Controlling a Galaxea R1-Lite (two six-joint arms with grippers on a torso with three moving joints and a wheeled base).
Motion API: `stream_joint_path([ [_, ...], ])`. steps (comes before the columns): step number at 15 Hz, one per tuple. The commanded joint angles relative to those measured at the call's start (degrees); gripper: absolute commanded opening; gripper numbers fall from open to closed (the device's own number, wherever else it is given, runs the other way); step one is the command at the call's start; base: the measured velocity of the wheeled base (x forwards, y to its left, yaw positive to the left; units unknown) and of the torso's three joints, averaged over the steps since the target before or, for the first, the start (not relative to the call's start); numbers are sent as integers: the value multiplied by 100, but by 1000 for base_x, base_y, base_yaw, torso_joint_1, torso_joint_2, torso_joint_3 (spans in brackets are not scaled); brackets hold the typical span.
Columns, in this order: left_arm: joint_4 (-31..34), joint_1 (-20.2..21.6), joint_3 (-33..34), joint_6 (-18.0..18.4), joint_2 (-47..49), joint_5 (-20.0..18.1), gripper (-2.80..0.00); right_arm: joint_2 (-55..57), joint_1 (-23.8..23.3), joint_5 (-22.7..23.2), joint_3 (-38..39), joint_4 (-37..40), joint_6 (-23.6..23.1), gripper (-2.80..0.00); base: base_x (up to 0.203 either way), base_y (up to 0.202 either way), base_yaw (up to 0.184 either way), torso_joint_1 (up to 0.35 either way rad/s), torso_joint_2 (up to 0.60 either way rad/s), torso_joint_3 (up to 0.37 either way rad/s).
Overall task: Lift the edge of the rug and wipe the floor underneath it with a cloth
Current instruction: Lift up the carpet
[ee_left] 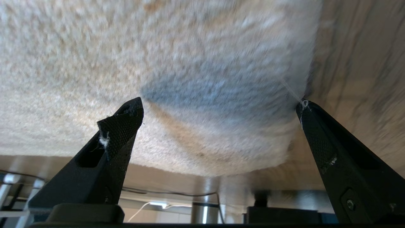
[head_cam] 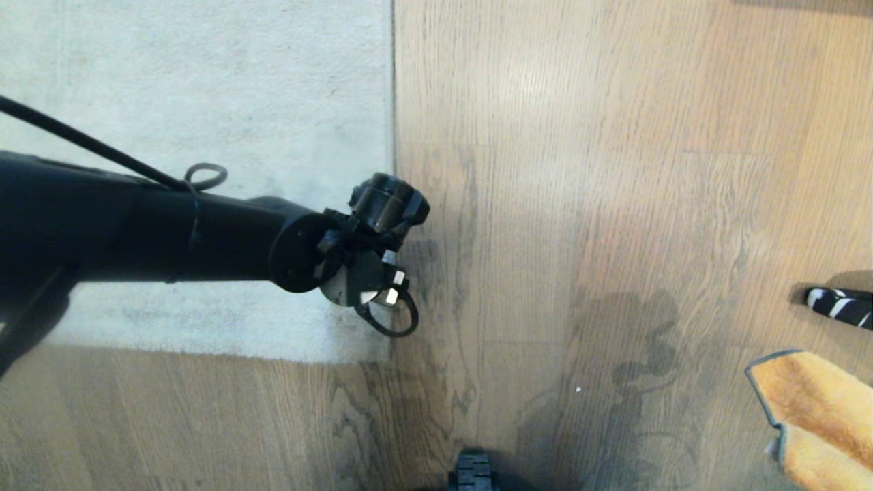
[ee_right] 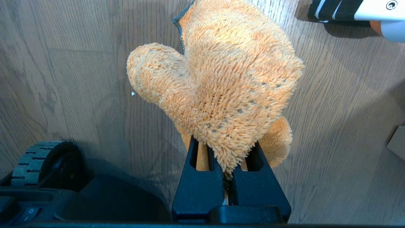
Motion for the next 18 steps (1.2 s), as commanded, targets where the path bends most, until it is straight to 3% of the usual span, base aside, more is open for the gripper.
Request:
stream_joint_path([
  [1, 21, 100, 161, 7, -50, 57, 0, 7, -1, -2, 0, 0, -3, -280, 0, 0, 0, 0, 0, 0],
  [9, -3, 381, 451, 173, -68, 189, 0, 7, -1, -2, 0, 0, -3, -280, 0, 0, 0, 0, 0, 0],
  [18, -6, 31, -88, -61, -79, 6, 0, 7, -1, -2, 0, 0, -3, -280, 0, 0, 0, 0, 0, 0],
])
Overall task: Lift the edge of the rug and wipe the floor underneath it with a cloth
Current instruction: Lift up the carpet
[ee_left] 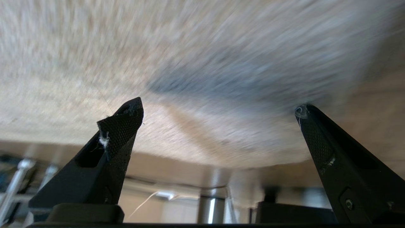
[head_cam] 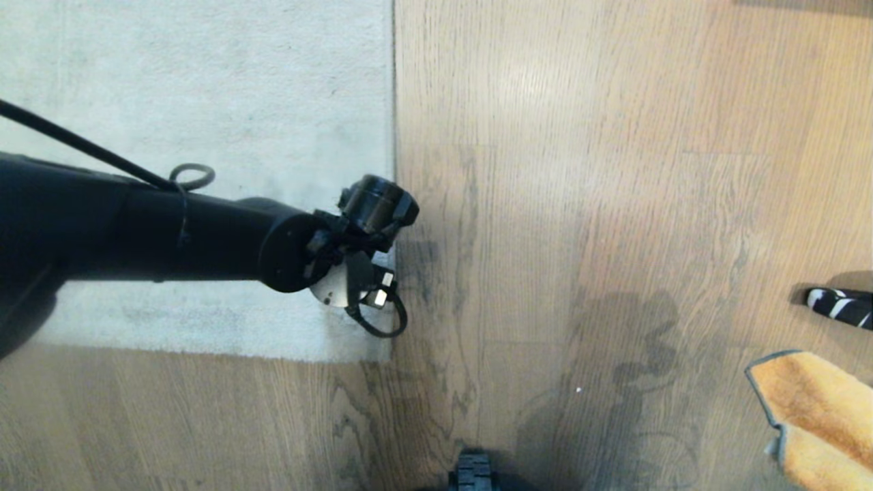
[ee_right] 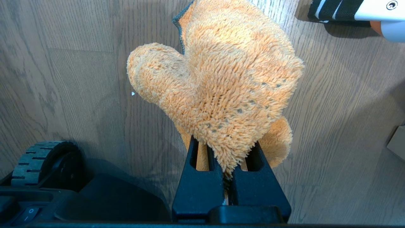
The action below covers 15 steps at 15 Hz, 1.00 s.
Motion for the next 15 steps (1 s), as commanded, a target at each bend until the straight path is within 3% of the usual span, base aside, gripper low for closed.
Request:
stream_joint_path([
  [1, 12, -91, -215, -26, -19, -67, 0, 7, 1, -2, 0, -3, -3, -280, 0, 0, 0, 0, 0, 0],
  [8, 17, -248, -305, -4, -174, -156, 0, 7, 1, -2, 0, -3, -3, -280, 0, 0, 0, 0, 0, 0],
  [15, -22, -49, -208, 77, 169, -19, 0, 7, 1, -2, 0, -3, -3, -280, 0, 0, 0, 0, 0, 0],
])
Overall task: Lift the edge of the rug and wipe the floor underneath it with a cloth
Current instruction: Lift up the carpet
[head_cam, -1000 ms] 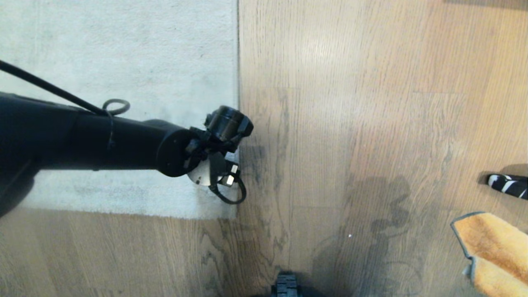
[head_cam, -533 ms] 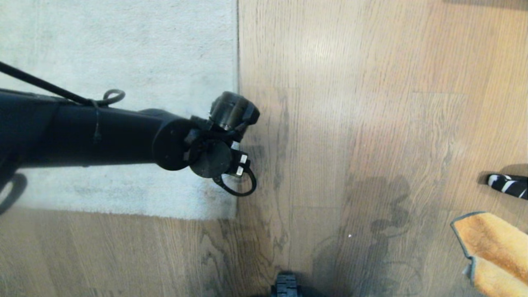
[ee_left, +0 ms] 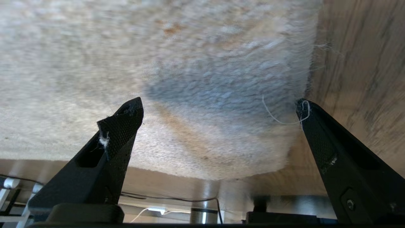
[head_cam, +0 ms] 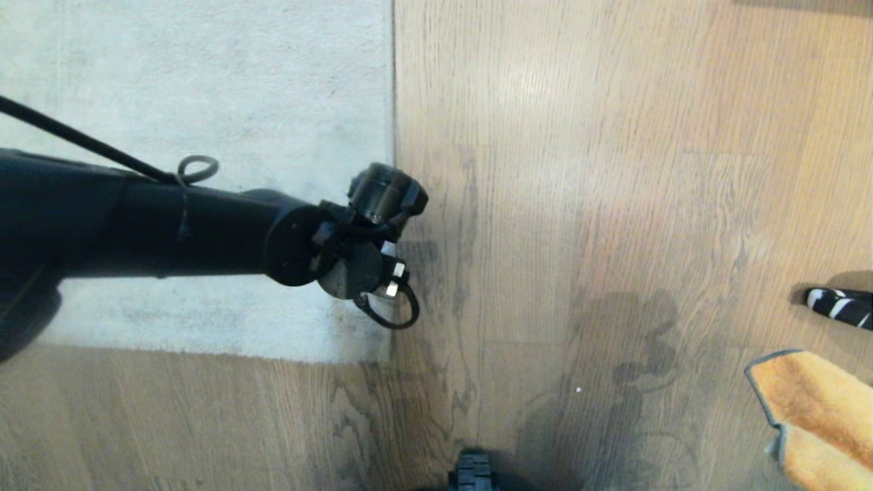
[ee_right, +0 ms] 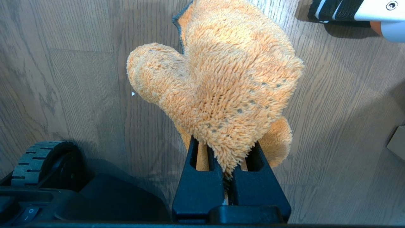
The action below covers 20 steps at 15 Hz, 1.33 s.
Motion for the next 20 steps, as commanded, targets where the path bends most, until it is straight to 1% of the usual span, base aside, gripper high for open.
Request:
stream_joint_path([
  [1, 8, 61, -1, 0, 152, 35, 0, 7, 1, -2, 0, 0, -3, -280, 0, 0, 0, 0, 0, 0],
  [6, 8, 113, -11, 3, 220, 78, 0, 7, 1, -2, 0, 0, -3, -280, 0, 0, 0, 0, 0, 0],
  [9, 33, 210, 16, 28, 186, 191, 0, 7, 1, -2, 0, 0, -3, -280, 0, 0, 0, 0, 0, 0],
  [15, 34, 454, 278, 604, -78, 315, 0, 7, 1, -2, 0, 0, -3, -280, 0, 0, 0, 0, 0, 0],
  [20, 52, 506, 411, 660, -248, 327, 0, 7, 1, -2, 0, 0, -3, -280, 0, 0, 0, 0, 0, 0],
])
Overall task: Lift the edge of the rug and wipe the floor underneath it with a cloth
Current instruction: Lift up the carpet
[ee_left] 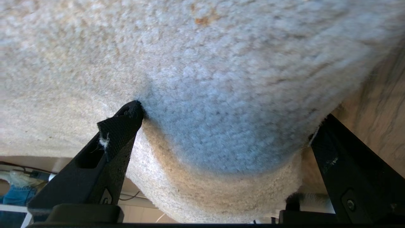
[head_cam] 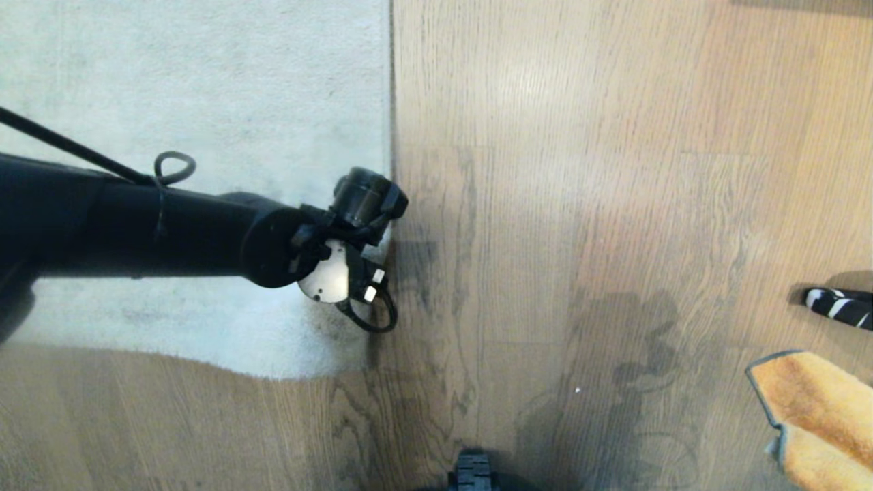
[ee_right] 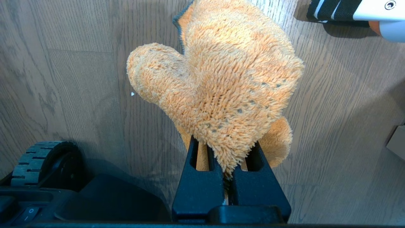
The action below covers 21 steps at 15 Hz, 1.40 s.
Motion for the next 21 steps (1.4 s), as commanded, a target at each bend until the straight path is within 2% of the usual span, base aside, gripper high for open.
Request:
stream_joint_path([
  [1, 19, 53, 22, 85, -133, 28, 0, 7, 1, -2, 0, 2, -5, -280, 0, 0, 0, 0, 0, 0],
  [10, -11, 318, -31, 925, -591, 115, 0, 7, 1, -2, 0, 2, -5, -280, 0, 0, 0, 0, 0, 0],
  [14, -8, 340, -403, 955, -567, 115, 0, 7, 1, -2, 0, 2, -5, -280, 0, 0, 0, 0, 0, 0],
  [18, -8, 394, -801, 1265, -510, 115, 0, 7, 1, -2, 0, 2, -5, -280, 0, 0, 0, 0, 0, 0],
  [21, -8, 397, -1178, 1350, -372, 115, 0, 7, 1, -2, 0, 2, -5, -280, 0, 0, 0, 0, 0, 0],
])
